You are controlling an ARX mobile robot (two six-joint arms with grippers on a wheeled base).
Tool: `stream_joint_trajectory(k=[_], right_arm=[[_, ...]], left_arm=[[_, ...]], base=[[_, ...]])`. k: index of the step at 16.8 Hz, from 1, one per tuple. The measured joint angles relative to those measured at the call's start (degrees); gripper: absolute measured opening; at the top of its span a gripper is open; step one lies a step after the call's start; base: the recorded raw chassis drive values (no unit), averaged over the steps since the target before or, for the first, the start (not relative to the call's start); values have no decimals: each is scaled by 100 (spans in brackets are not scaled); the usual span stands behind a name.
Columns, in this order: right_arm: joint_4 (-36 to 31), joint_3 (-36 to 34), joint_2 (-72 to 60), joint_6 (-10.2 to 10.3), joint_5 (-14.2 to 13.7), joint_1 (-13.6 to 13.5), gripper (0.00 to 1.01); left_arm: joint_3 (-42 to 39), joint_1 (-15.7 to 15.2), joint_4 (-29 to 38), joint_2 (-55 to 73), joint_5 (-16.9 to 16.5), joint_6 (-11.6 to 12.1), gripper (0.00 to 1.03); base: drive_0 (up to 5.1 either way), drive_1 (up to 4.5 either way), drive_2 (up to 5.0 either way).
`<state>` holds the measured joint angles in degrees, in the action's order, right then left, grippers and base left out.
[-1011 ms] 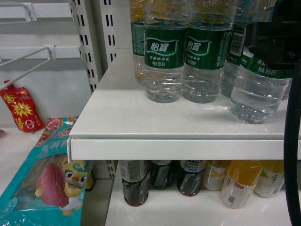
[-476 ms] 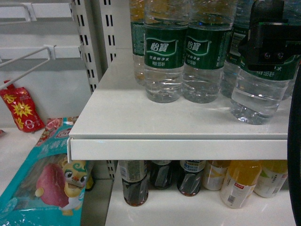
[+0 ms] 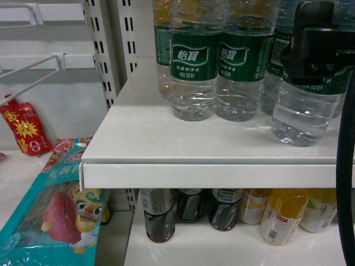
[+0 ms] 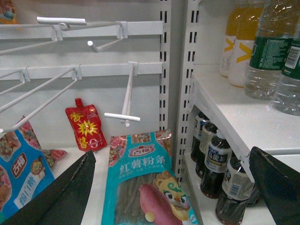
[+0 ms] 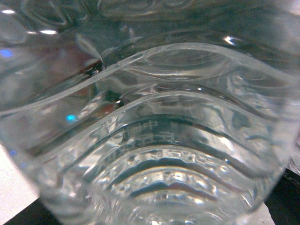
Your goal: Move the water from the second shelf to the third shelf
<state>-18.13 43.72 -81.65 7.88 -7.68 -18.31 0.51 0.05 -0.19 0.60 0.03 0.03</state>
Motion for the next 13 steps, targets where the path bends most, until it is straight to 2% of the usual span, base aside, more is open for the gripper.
stream_joint_trajectory(k=[6,9,13], right_arm=[[262,-238,584,0,205,0,98],[531,-686,1314,-28,415,81,98],[634,-822,1585,-44,485,118,98]], left_arm=[[0,0,0,0,0,0,98],[0,0,-2,0,0,0,98],[0,0,0,0,0,0,98]], base=[[0,0,0],[0,0,0],[0,0,0]])
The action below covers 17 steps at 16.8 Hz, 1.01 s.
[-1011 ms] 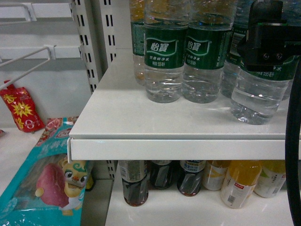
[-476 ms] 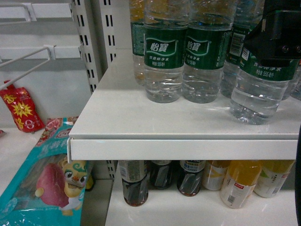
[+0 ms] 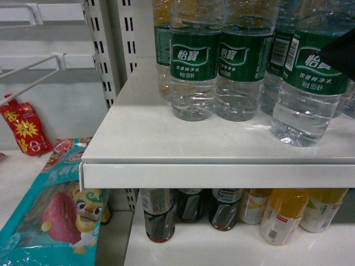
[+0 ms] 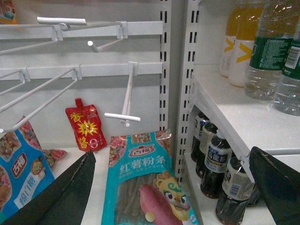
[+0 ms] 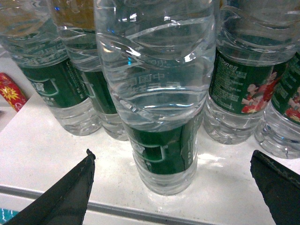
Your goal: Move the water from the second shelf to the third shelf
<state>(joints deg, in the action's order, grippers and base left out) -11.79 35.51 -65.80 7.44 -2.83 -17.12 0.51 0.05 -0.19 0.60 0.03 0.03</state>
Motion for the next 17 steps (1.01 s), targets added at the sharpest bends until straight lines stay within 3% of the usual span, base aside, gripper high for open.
stream_joint_trajectory(k=[6,8,9,10,11,12,13,16,17], right_arm=[[741,-782,1849,-37,350,127,98],[1141,-1073,2614,-98,586,417,98],[857,-1314,2957,-164,481,496,95],[98,-1738,3364,-398,-249,540,85],[-52,-2124,3893,-553,-378,892,72],[15,-2376,4221,-608,33,1502,59],[-33,-2494,4297,-645,151,1762,46],[-22,-2837,4671,-706,284,1714,9],[13,-2894,4758,-739,284,1714,2]], left_arm=[[0,0,0,0,0,0,98],[0,0,0,0,0,0,98],[0,0,0,0,0,0,98],[0,0,0,0,-2,0,98],[0,0,-2,0,0,0,98],[0,0,-2,0,-2,0,98],[0,0,0,0,0,0,98],[0,0,0,0,-2,0,98],[0,0,0,0,-4,0,98]], base=[[0,0,0],[0,0,0],[0,0,0],[0,0,0],[0,0,0],[0,0,0],[0,0,0],[0,0,0],[0,0,0]])
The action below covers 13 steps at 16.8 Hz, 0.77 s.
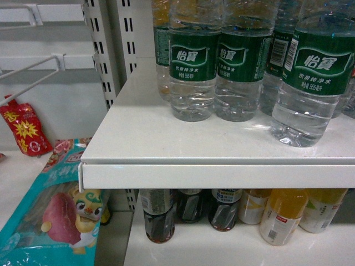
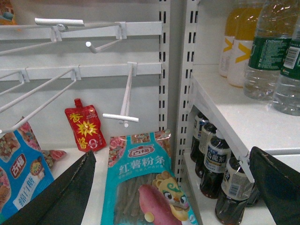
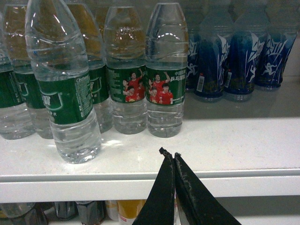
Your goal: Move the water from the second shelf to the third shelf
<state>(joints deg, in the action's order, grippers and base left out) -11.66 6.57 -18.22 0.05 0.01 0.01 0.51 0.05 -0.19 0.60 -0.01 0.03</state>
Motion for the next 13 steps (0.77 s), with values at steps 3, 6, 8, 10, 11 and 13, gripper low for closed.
stream_joint_trajectory(k=[3,6,8,10,11,13], right_arm=[[94,-225,321,11,0,0,2],[260,-356,605,9,0,0,2],[339,-417,763,11,0,0,2],[1344,-579,1722,9,0,0,2],[1088,-560,1797,9,-2,0,2],[1172,-581,1799,7,0,0,2]], left_arm=[[0,0,0,0,2,0,98],[0,0,0,0,4,0,98],[0,0,0,0,2,0,98],[0,0,-2,0,13,0,98],[0,0,4,0,-7,0,98],[0,0,-2,0,4,0,98]], base=[[0,0,0],[0,0,0],[0,0,0],[0,0,0],[0,0,0],[0,0,0]])
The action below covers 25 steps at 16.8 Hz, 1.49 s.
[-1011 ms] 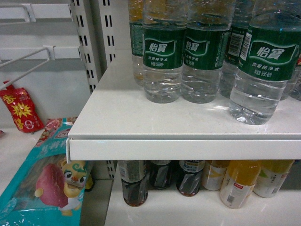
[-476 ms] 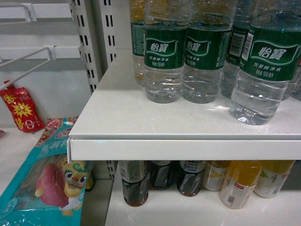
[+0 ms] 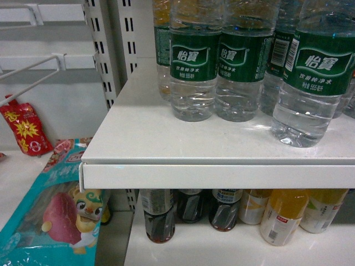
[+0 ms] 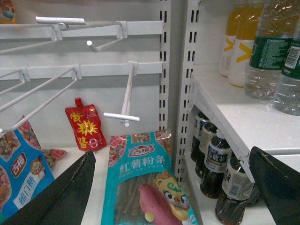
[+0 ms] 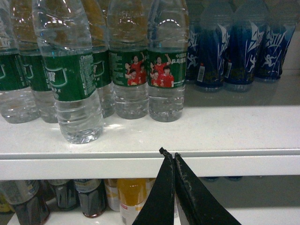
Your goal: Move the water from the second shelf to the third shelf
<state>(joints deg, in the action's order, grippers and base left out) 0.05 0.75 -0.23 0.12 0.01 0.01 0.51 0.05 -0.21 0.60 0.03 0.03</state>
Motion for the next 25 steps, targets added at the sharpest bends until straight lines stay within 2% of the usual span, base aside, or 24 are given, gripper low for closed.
stream_joint_trajectory(k=[7,9,10,15,16,17,25], right_arm=[[15,0,-2,-2,0,0,2],[15,0,-2,-2,0,0,21],[15,0,-2,-2,0,0,37],[13,0,-2,-2,0,0,93],[15,0,-2,0,0,0,100],[13,0,-2,0,0,0,98],[15,0,-2,0,0,0,98]], left_arm=[[0,0,2,0,-2,0,98],[0,0,2,0,-2,0,98],[0,0,2,0,-2,0,98],[0,0,2,0,-2,0,98],[0,0,2,0,-2,0,98],[0,0,2,0,-2,0,98],[0,0,2,0,-2,0,98]], base=[[0,0,0],[0,0,0],[0,0,0],[0,0,0],[0,0,0],[0,0,0],[0,0,0]])
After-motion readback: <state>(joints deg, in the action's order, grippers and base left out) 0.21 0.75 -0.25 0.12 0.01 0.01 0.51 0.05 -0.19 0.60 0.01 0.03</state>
